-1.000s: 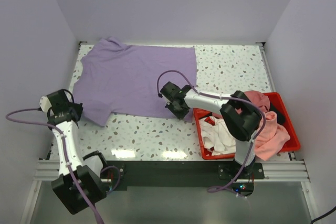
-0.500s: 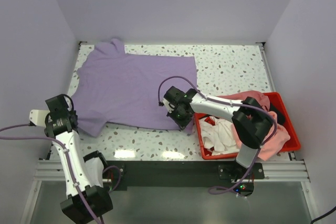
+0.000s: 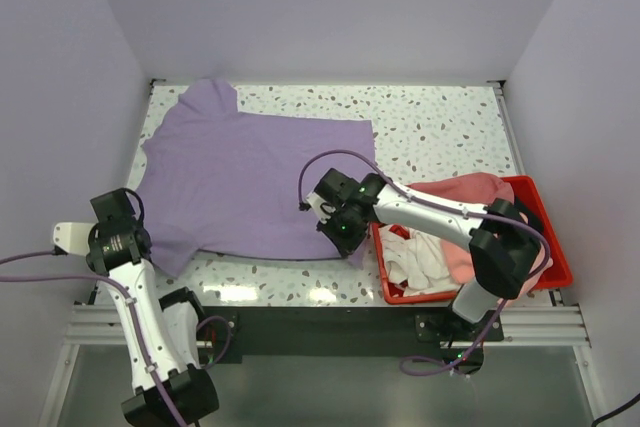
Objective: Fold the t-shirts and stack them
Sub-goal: Flatten the tshirt out, then fold the tshirt
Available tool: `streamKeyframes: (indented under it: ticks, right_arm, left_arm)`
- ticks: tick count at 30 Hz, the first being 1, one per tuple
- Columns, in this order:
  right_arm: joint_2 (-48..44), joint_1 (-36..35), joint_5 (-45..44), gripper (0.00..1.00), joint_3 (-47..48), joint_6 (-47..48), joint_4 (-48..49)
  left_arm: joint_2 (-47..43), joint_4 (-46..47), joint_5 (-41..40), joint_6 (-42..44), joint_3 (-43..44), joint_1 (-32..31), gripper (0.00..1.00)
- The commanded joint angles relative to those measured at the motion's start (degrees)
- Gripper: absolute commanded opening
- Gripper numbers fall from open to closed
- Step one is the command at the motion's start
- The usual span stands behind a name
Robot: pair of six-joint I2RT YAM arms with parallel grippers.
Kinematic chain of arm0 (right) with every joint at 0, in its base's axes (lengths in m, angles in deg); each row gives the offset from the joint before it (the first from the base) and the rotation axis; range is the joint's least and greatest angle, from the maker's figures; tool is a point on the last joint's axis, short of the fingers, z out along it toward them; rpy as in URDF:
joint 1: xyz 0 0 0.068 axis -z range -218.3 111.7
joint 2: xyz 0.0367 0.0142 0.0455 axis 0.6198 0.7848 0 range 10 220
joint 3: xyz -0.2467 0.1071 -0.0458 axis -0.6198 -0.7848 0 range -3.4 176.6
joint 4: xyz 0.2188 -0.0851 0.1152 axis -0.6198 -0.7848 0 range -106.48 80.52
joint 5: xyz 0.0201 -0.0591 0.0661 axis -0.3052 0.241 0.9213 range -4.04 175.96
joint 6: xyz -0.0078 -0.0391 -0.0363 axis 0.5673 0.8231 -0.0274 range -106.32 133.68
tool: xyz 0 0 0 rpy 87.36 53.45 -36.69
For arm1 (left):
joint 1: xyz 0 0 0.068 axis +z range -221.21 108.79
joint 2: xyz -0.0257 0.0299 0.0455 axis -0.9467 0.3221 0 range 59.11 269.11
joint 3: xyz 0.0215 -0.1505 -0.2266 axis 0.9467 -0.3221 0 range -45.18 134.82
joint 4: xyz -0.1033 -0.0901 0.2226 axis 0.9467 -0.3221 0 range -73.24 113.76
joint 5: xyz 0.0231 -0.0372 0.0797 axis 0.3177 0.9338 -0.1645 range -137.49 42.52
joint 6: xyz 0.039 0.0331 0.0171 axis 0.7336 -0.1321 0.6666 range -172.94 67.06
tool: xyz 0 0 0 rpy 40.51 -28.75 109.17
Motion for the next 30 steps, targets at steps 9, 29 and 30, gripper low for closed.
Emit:
streamKeyframes:
  ticks: [9, 29, 30]
  right_arm:
    - [0.9, 0.6, -6.1, 0.00, 9.3, 3.1, -6.9]
    - [8.5, 13.5, -6.2, 0.00, 23.7, 4.2, -9.6]
    - [9.4, 14.3, -6.2, 0.00, 24.2, 4.3, -9.6]
  left_arm:
    - [4.3, 7.9, 2.9, 2.4, 4.5, -0.8, 0.00]
    - [23.1, 27.2, 12.4, 3.5, 10.1, -7.0, 0.00]
    - [24.9, 27.2, 11.7, 3.3, 10.8, -7.5, 0.00]
